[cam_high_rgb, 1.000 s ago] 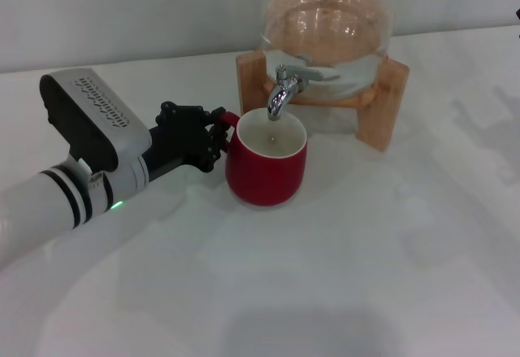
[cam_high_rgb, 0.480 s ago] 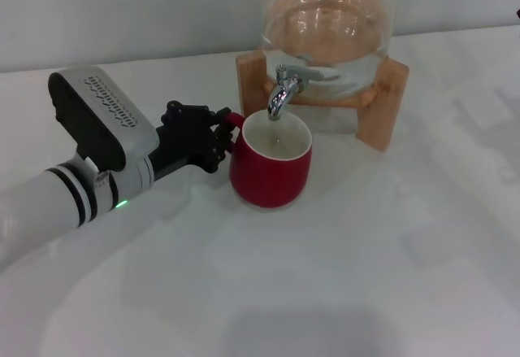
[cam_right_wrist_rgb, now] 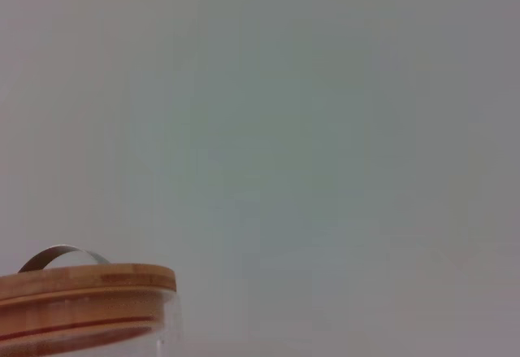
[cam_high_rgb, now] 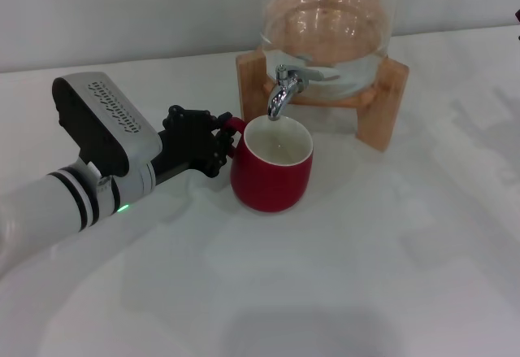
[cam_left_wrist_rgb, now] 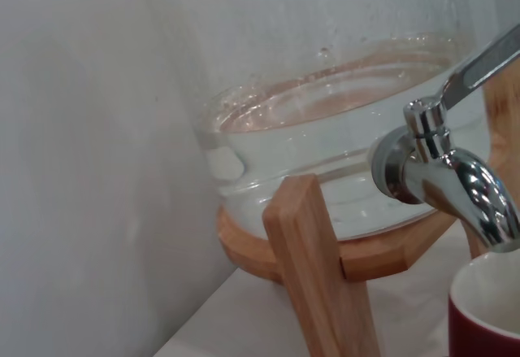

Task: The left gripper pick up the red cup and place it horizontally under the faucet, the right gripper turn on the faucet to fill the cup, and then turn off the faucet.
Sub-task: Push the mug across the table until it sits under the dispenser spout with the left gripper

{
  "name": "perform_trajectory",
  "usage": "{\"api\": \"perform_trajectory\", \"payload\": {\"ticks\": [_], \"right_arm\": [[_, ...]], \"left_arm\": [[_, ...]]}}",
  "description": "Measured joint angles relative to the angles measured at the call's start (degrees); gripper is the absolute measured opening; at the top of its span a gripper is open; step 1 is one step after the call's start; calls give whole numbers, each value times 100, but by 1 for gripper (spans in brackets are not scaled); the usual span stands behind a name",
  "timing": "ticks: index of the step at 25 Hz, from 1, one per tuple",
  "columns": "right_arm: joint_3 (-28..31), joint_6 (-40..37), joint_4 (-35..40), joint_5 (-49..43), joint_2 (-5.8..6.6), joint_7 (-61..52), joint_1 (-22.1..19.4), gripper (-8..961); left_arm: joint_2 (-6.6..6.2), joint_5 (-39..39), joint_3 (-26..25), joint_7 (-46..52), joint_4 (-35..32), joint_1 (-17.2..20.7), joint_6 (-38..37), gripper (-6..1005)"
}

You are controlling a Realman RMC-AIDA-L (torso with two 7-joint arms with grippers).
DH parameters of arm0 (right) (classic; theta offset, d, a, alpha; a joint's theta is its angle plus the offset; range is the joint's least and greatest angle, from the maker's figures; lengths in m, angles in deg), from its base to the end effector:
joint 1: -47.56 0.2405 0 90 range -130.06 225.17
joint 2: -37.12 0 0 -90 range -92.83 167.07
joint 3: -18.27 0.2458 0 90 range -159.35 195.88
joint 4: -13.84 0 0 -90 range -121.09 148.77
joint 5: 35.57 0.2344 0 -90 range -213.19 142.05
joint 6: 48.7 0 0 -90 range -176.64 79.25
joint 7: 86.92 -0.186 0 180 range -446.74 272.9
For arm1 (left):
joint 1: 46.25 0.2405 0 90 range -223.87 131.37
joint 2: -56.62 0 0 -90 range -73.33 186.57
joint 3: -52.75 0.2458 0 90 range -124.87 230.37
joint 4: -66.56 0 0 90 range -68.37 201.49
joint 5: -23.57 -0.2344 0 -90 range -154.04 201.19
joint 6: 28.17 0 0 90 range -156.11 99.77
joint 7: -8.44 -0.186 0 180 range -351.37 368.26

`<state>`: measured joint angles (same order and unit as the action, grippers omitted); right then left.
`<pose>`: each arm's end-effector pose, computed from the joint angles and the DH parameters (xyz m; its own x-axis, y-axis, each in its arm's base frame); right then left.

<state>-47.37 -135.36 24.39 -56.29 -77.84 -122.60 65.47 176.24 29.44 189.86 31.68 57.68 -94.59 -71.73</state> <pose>0.3355 0.3434 0.0748 0.4780 0.2900 -0.8291 -0.7927 -0.2643 -0.5494 -0.2001 0.4267 -0.1603 0.9533 -0.0346 0.3000 0.1512 -0.8053 -0.5732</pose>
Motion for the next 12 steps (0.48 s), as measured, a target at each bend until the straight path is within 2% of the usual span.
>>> {"api": "perform_trajectory", "payload": {"ticks": [12], "right_arm": [[7,0,0,-3,0,0,-44,868]], "left_arm": [[0,-5,-1,-60,-38,10,207,102]]}}
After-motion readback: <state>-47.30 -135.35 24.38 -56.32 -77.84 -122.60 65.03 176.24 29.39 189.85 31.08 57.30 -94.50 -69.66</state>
